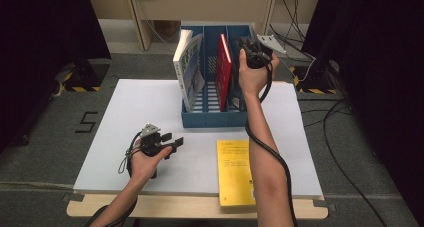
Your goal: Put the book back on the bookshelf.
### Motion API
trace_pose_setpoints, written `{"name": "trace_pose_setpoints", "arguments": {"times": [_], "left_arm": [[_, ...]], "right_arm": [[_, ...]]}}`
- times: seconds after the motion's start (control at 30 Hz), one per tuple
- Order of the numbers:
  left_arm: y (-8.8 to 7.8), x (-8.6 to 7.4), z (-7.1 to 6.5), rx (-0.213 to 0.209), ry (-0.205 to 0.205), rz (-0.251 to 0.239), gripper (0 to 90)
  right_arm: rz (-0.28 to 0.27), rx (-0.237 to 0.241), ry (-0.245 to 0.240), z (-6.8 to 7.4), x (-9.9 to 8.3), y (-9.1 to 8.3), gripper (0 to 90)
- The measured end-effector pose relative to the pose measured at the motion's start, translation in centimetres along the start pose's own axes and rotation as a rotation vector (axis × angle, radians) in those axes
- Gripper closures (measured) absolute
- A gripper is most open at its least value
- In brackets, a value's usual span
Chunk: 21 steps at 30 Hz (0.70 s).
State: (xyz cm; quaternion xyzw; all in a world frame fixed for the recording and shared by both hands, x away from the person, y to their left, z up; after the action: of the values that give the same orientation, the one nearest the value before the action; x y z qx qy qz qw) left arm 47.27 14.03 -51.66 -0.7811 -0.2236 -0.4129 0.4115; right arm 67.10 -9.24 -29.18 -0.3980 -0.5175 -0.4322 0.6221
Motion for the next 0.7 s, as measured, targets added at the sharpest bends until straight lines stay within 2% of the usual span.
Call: {"name": "trace_pose_setpoints", "arguments": {"times": [0.2,0.5,0.7], "left_arm": [[0.0,0.0,0.0,0.000,0.001,-0.001,39.4],[0.0,-0.1,0.0,0.000,0.003,0.005,39.4],[0.0,-0.1,0.0,-0.001,0.004,0.003,39.4]], "right_arm": [[0.016,0.000,-0.009,0.0,-1.0,0.3,75.3],[0.041,0.012,-0.016,0.3,-1.1,0.6,75.1],[0.058,-0.002,-0.028,0.3,-1.2,0.9,74.8]]}}
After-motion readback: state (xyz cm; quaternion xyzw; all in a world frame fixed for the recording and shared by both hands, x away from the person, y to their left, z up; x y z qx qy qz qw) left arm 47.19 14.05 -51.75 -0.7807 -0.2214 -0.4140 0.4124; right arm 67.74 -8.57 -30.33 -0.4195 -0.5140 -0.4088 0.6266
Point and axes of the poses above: each handheld gripper's, and its own axes: y roughly forward along the jaws, x roughly out of its top, z roughly to its left, the point moved 10 cm from there along y, roughly forward along the jaws, and after that the axes turned 1 degree about -y, right-handed, at the moved point
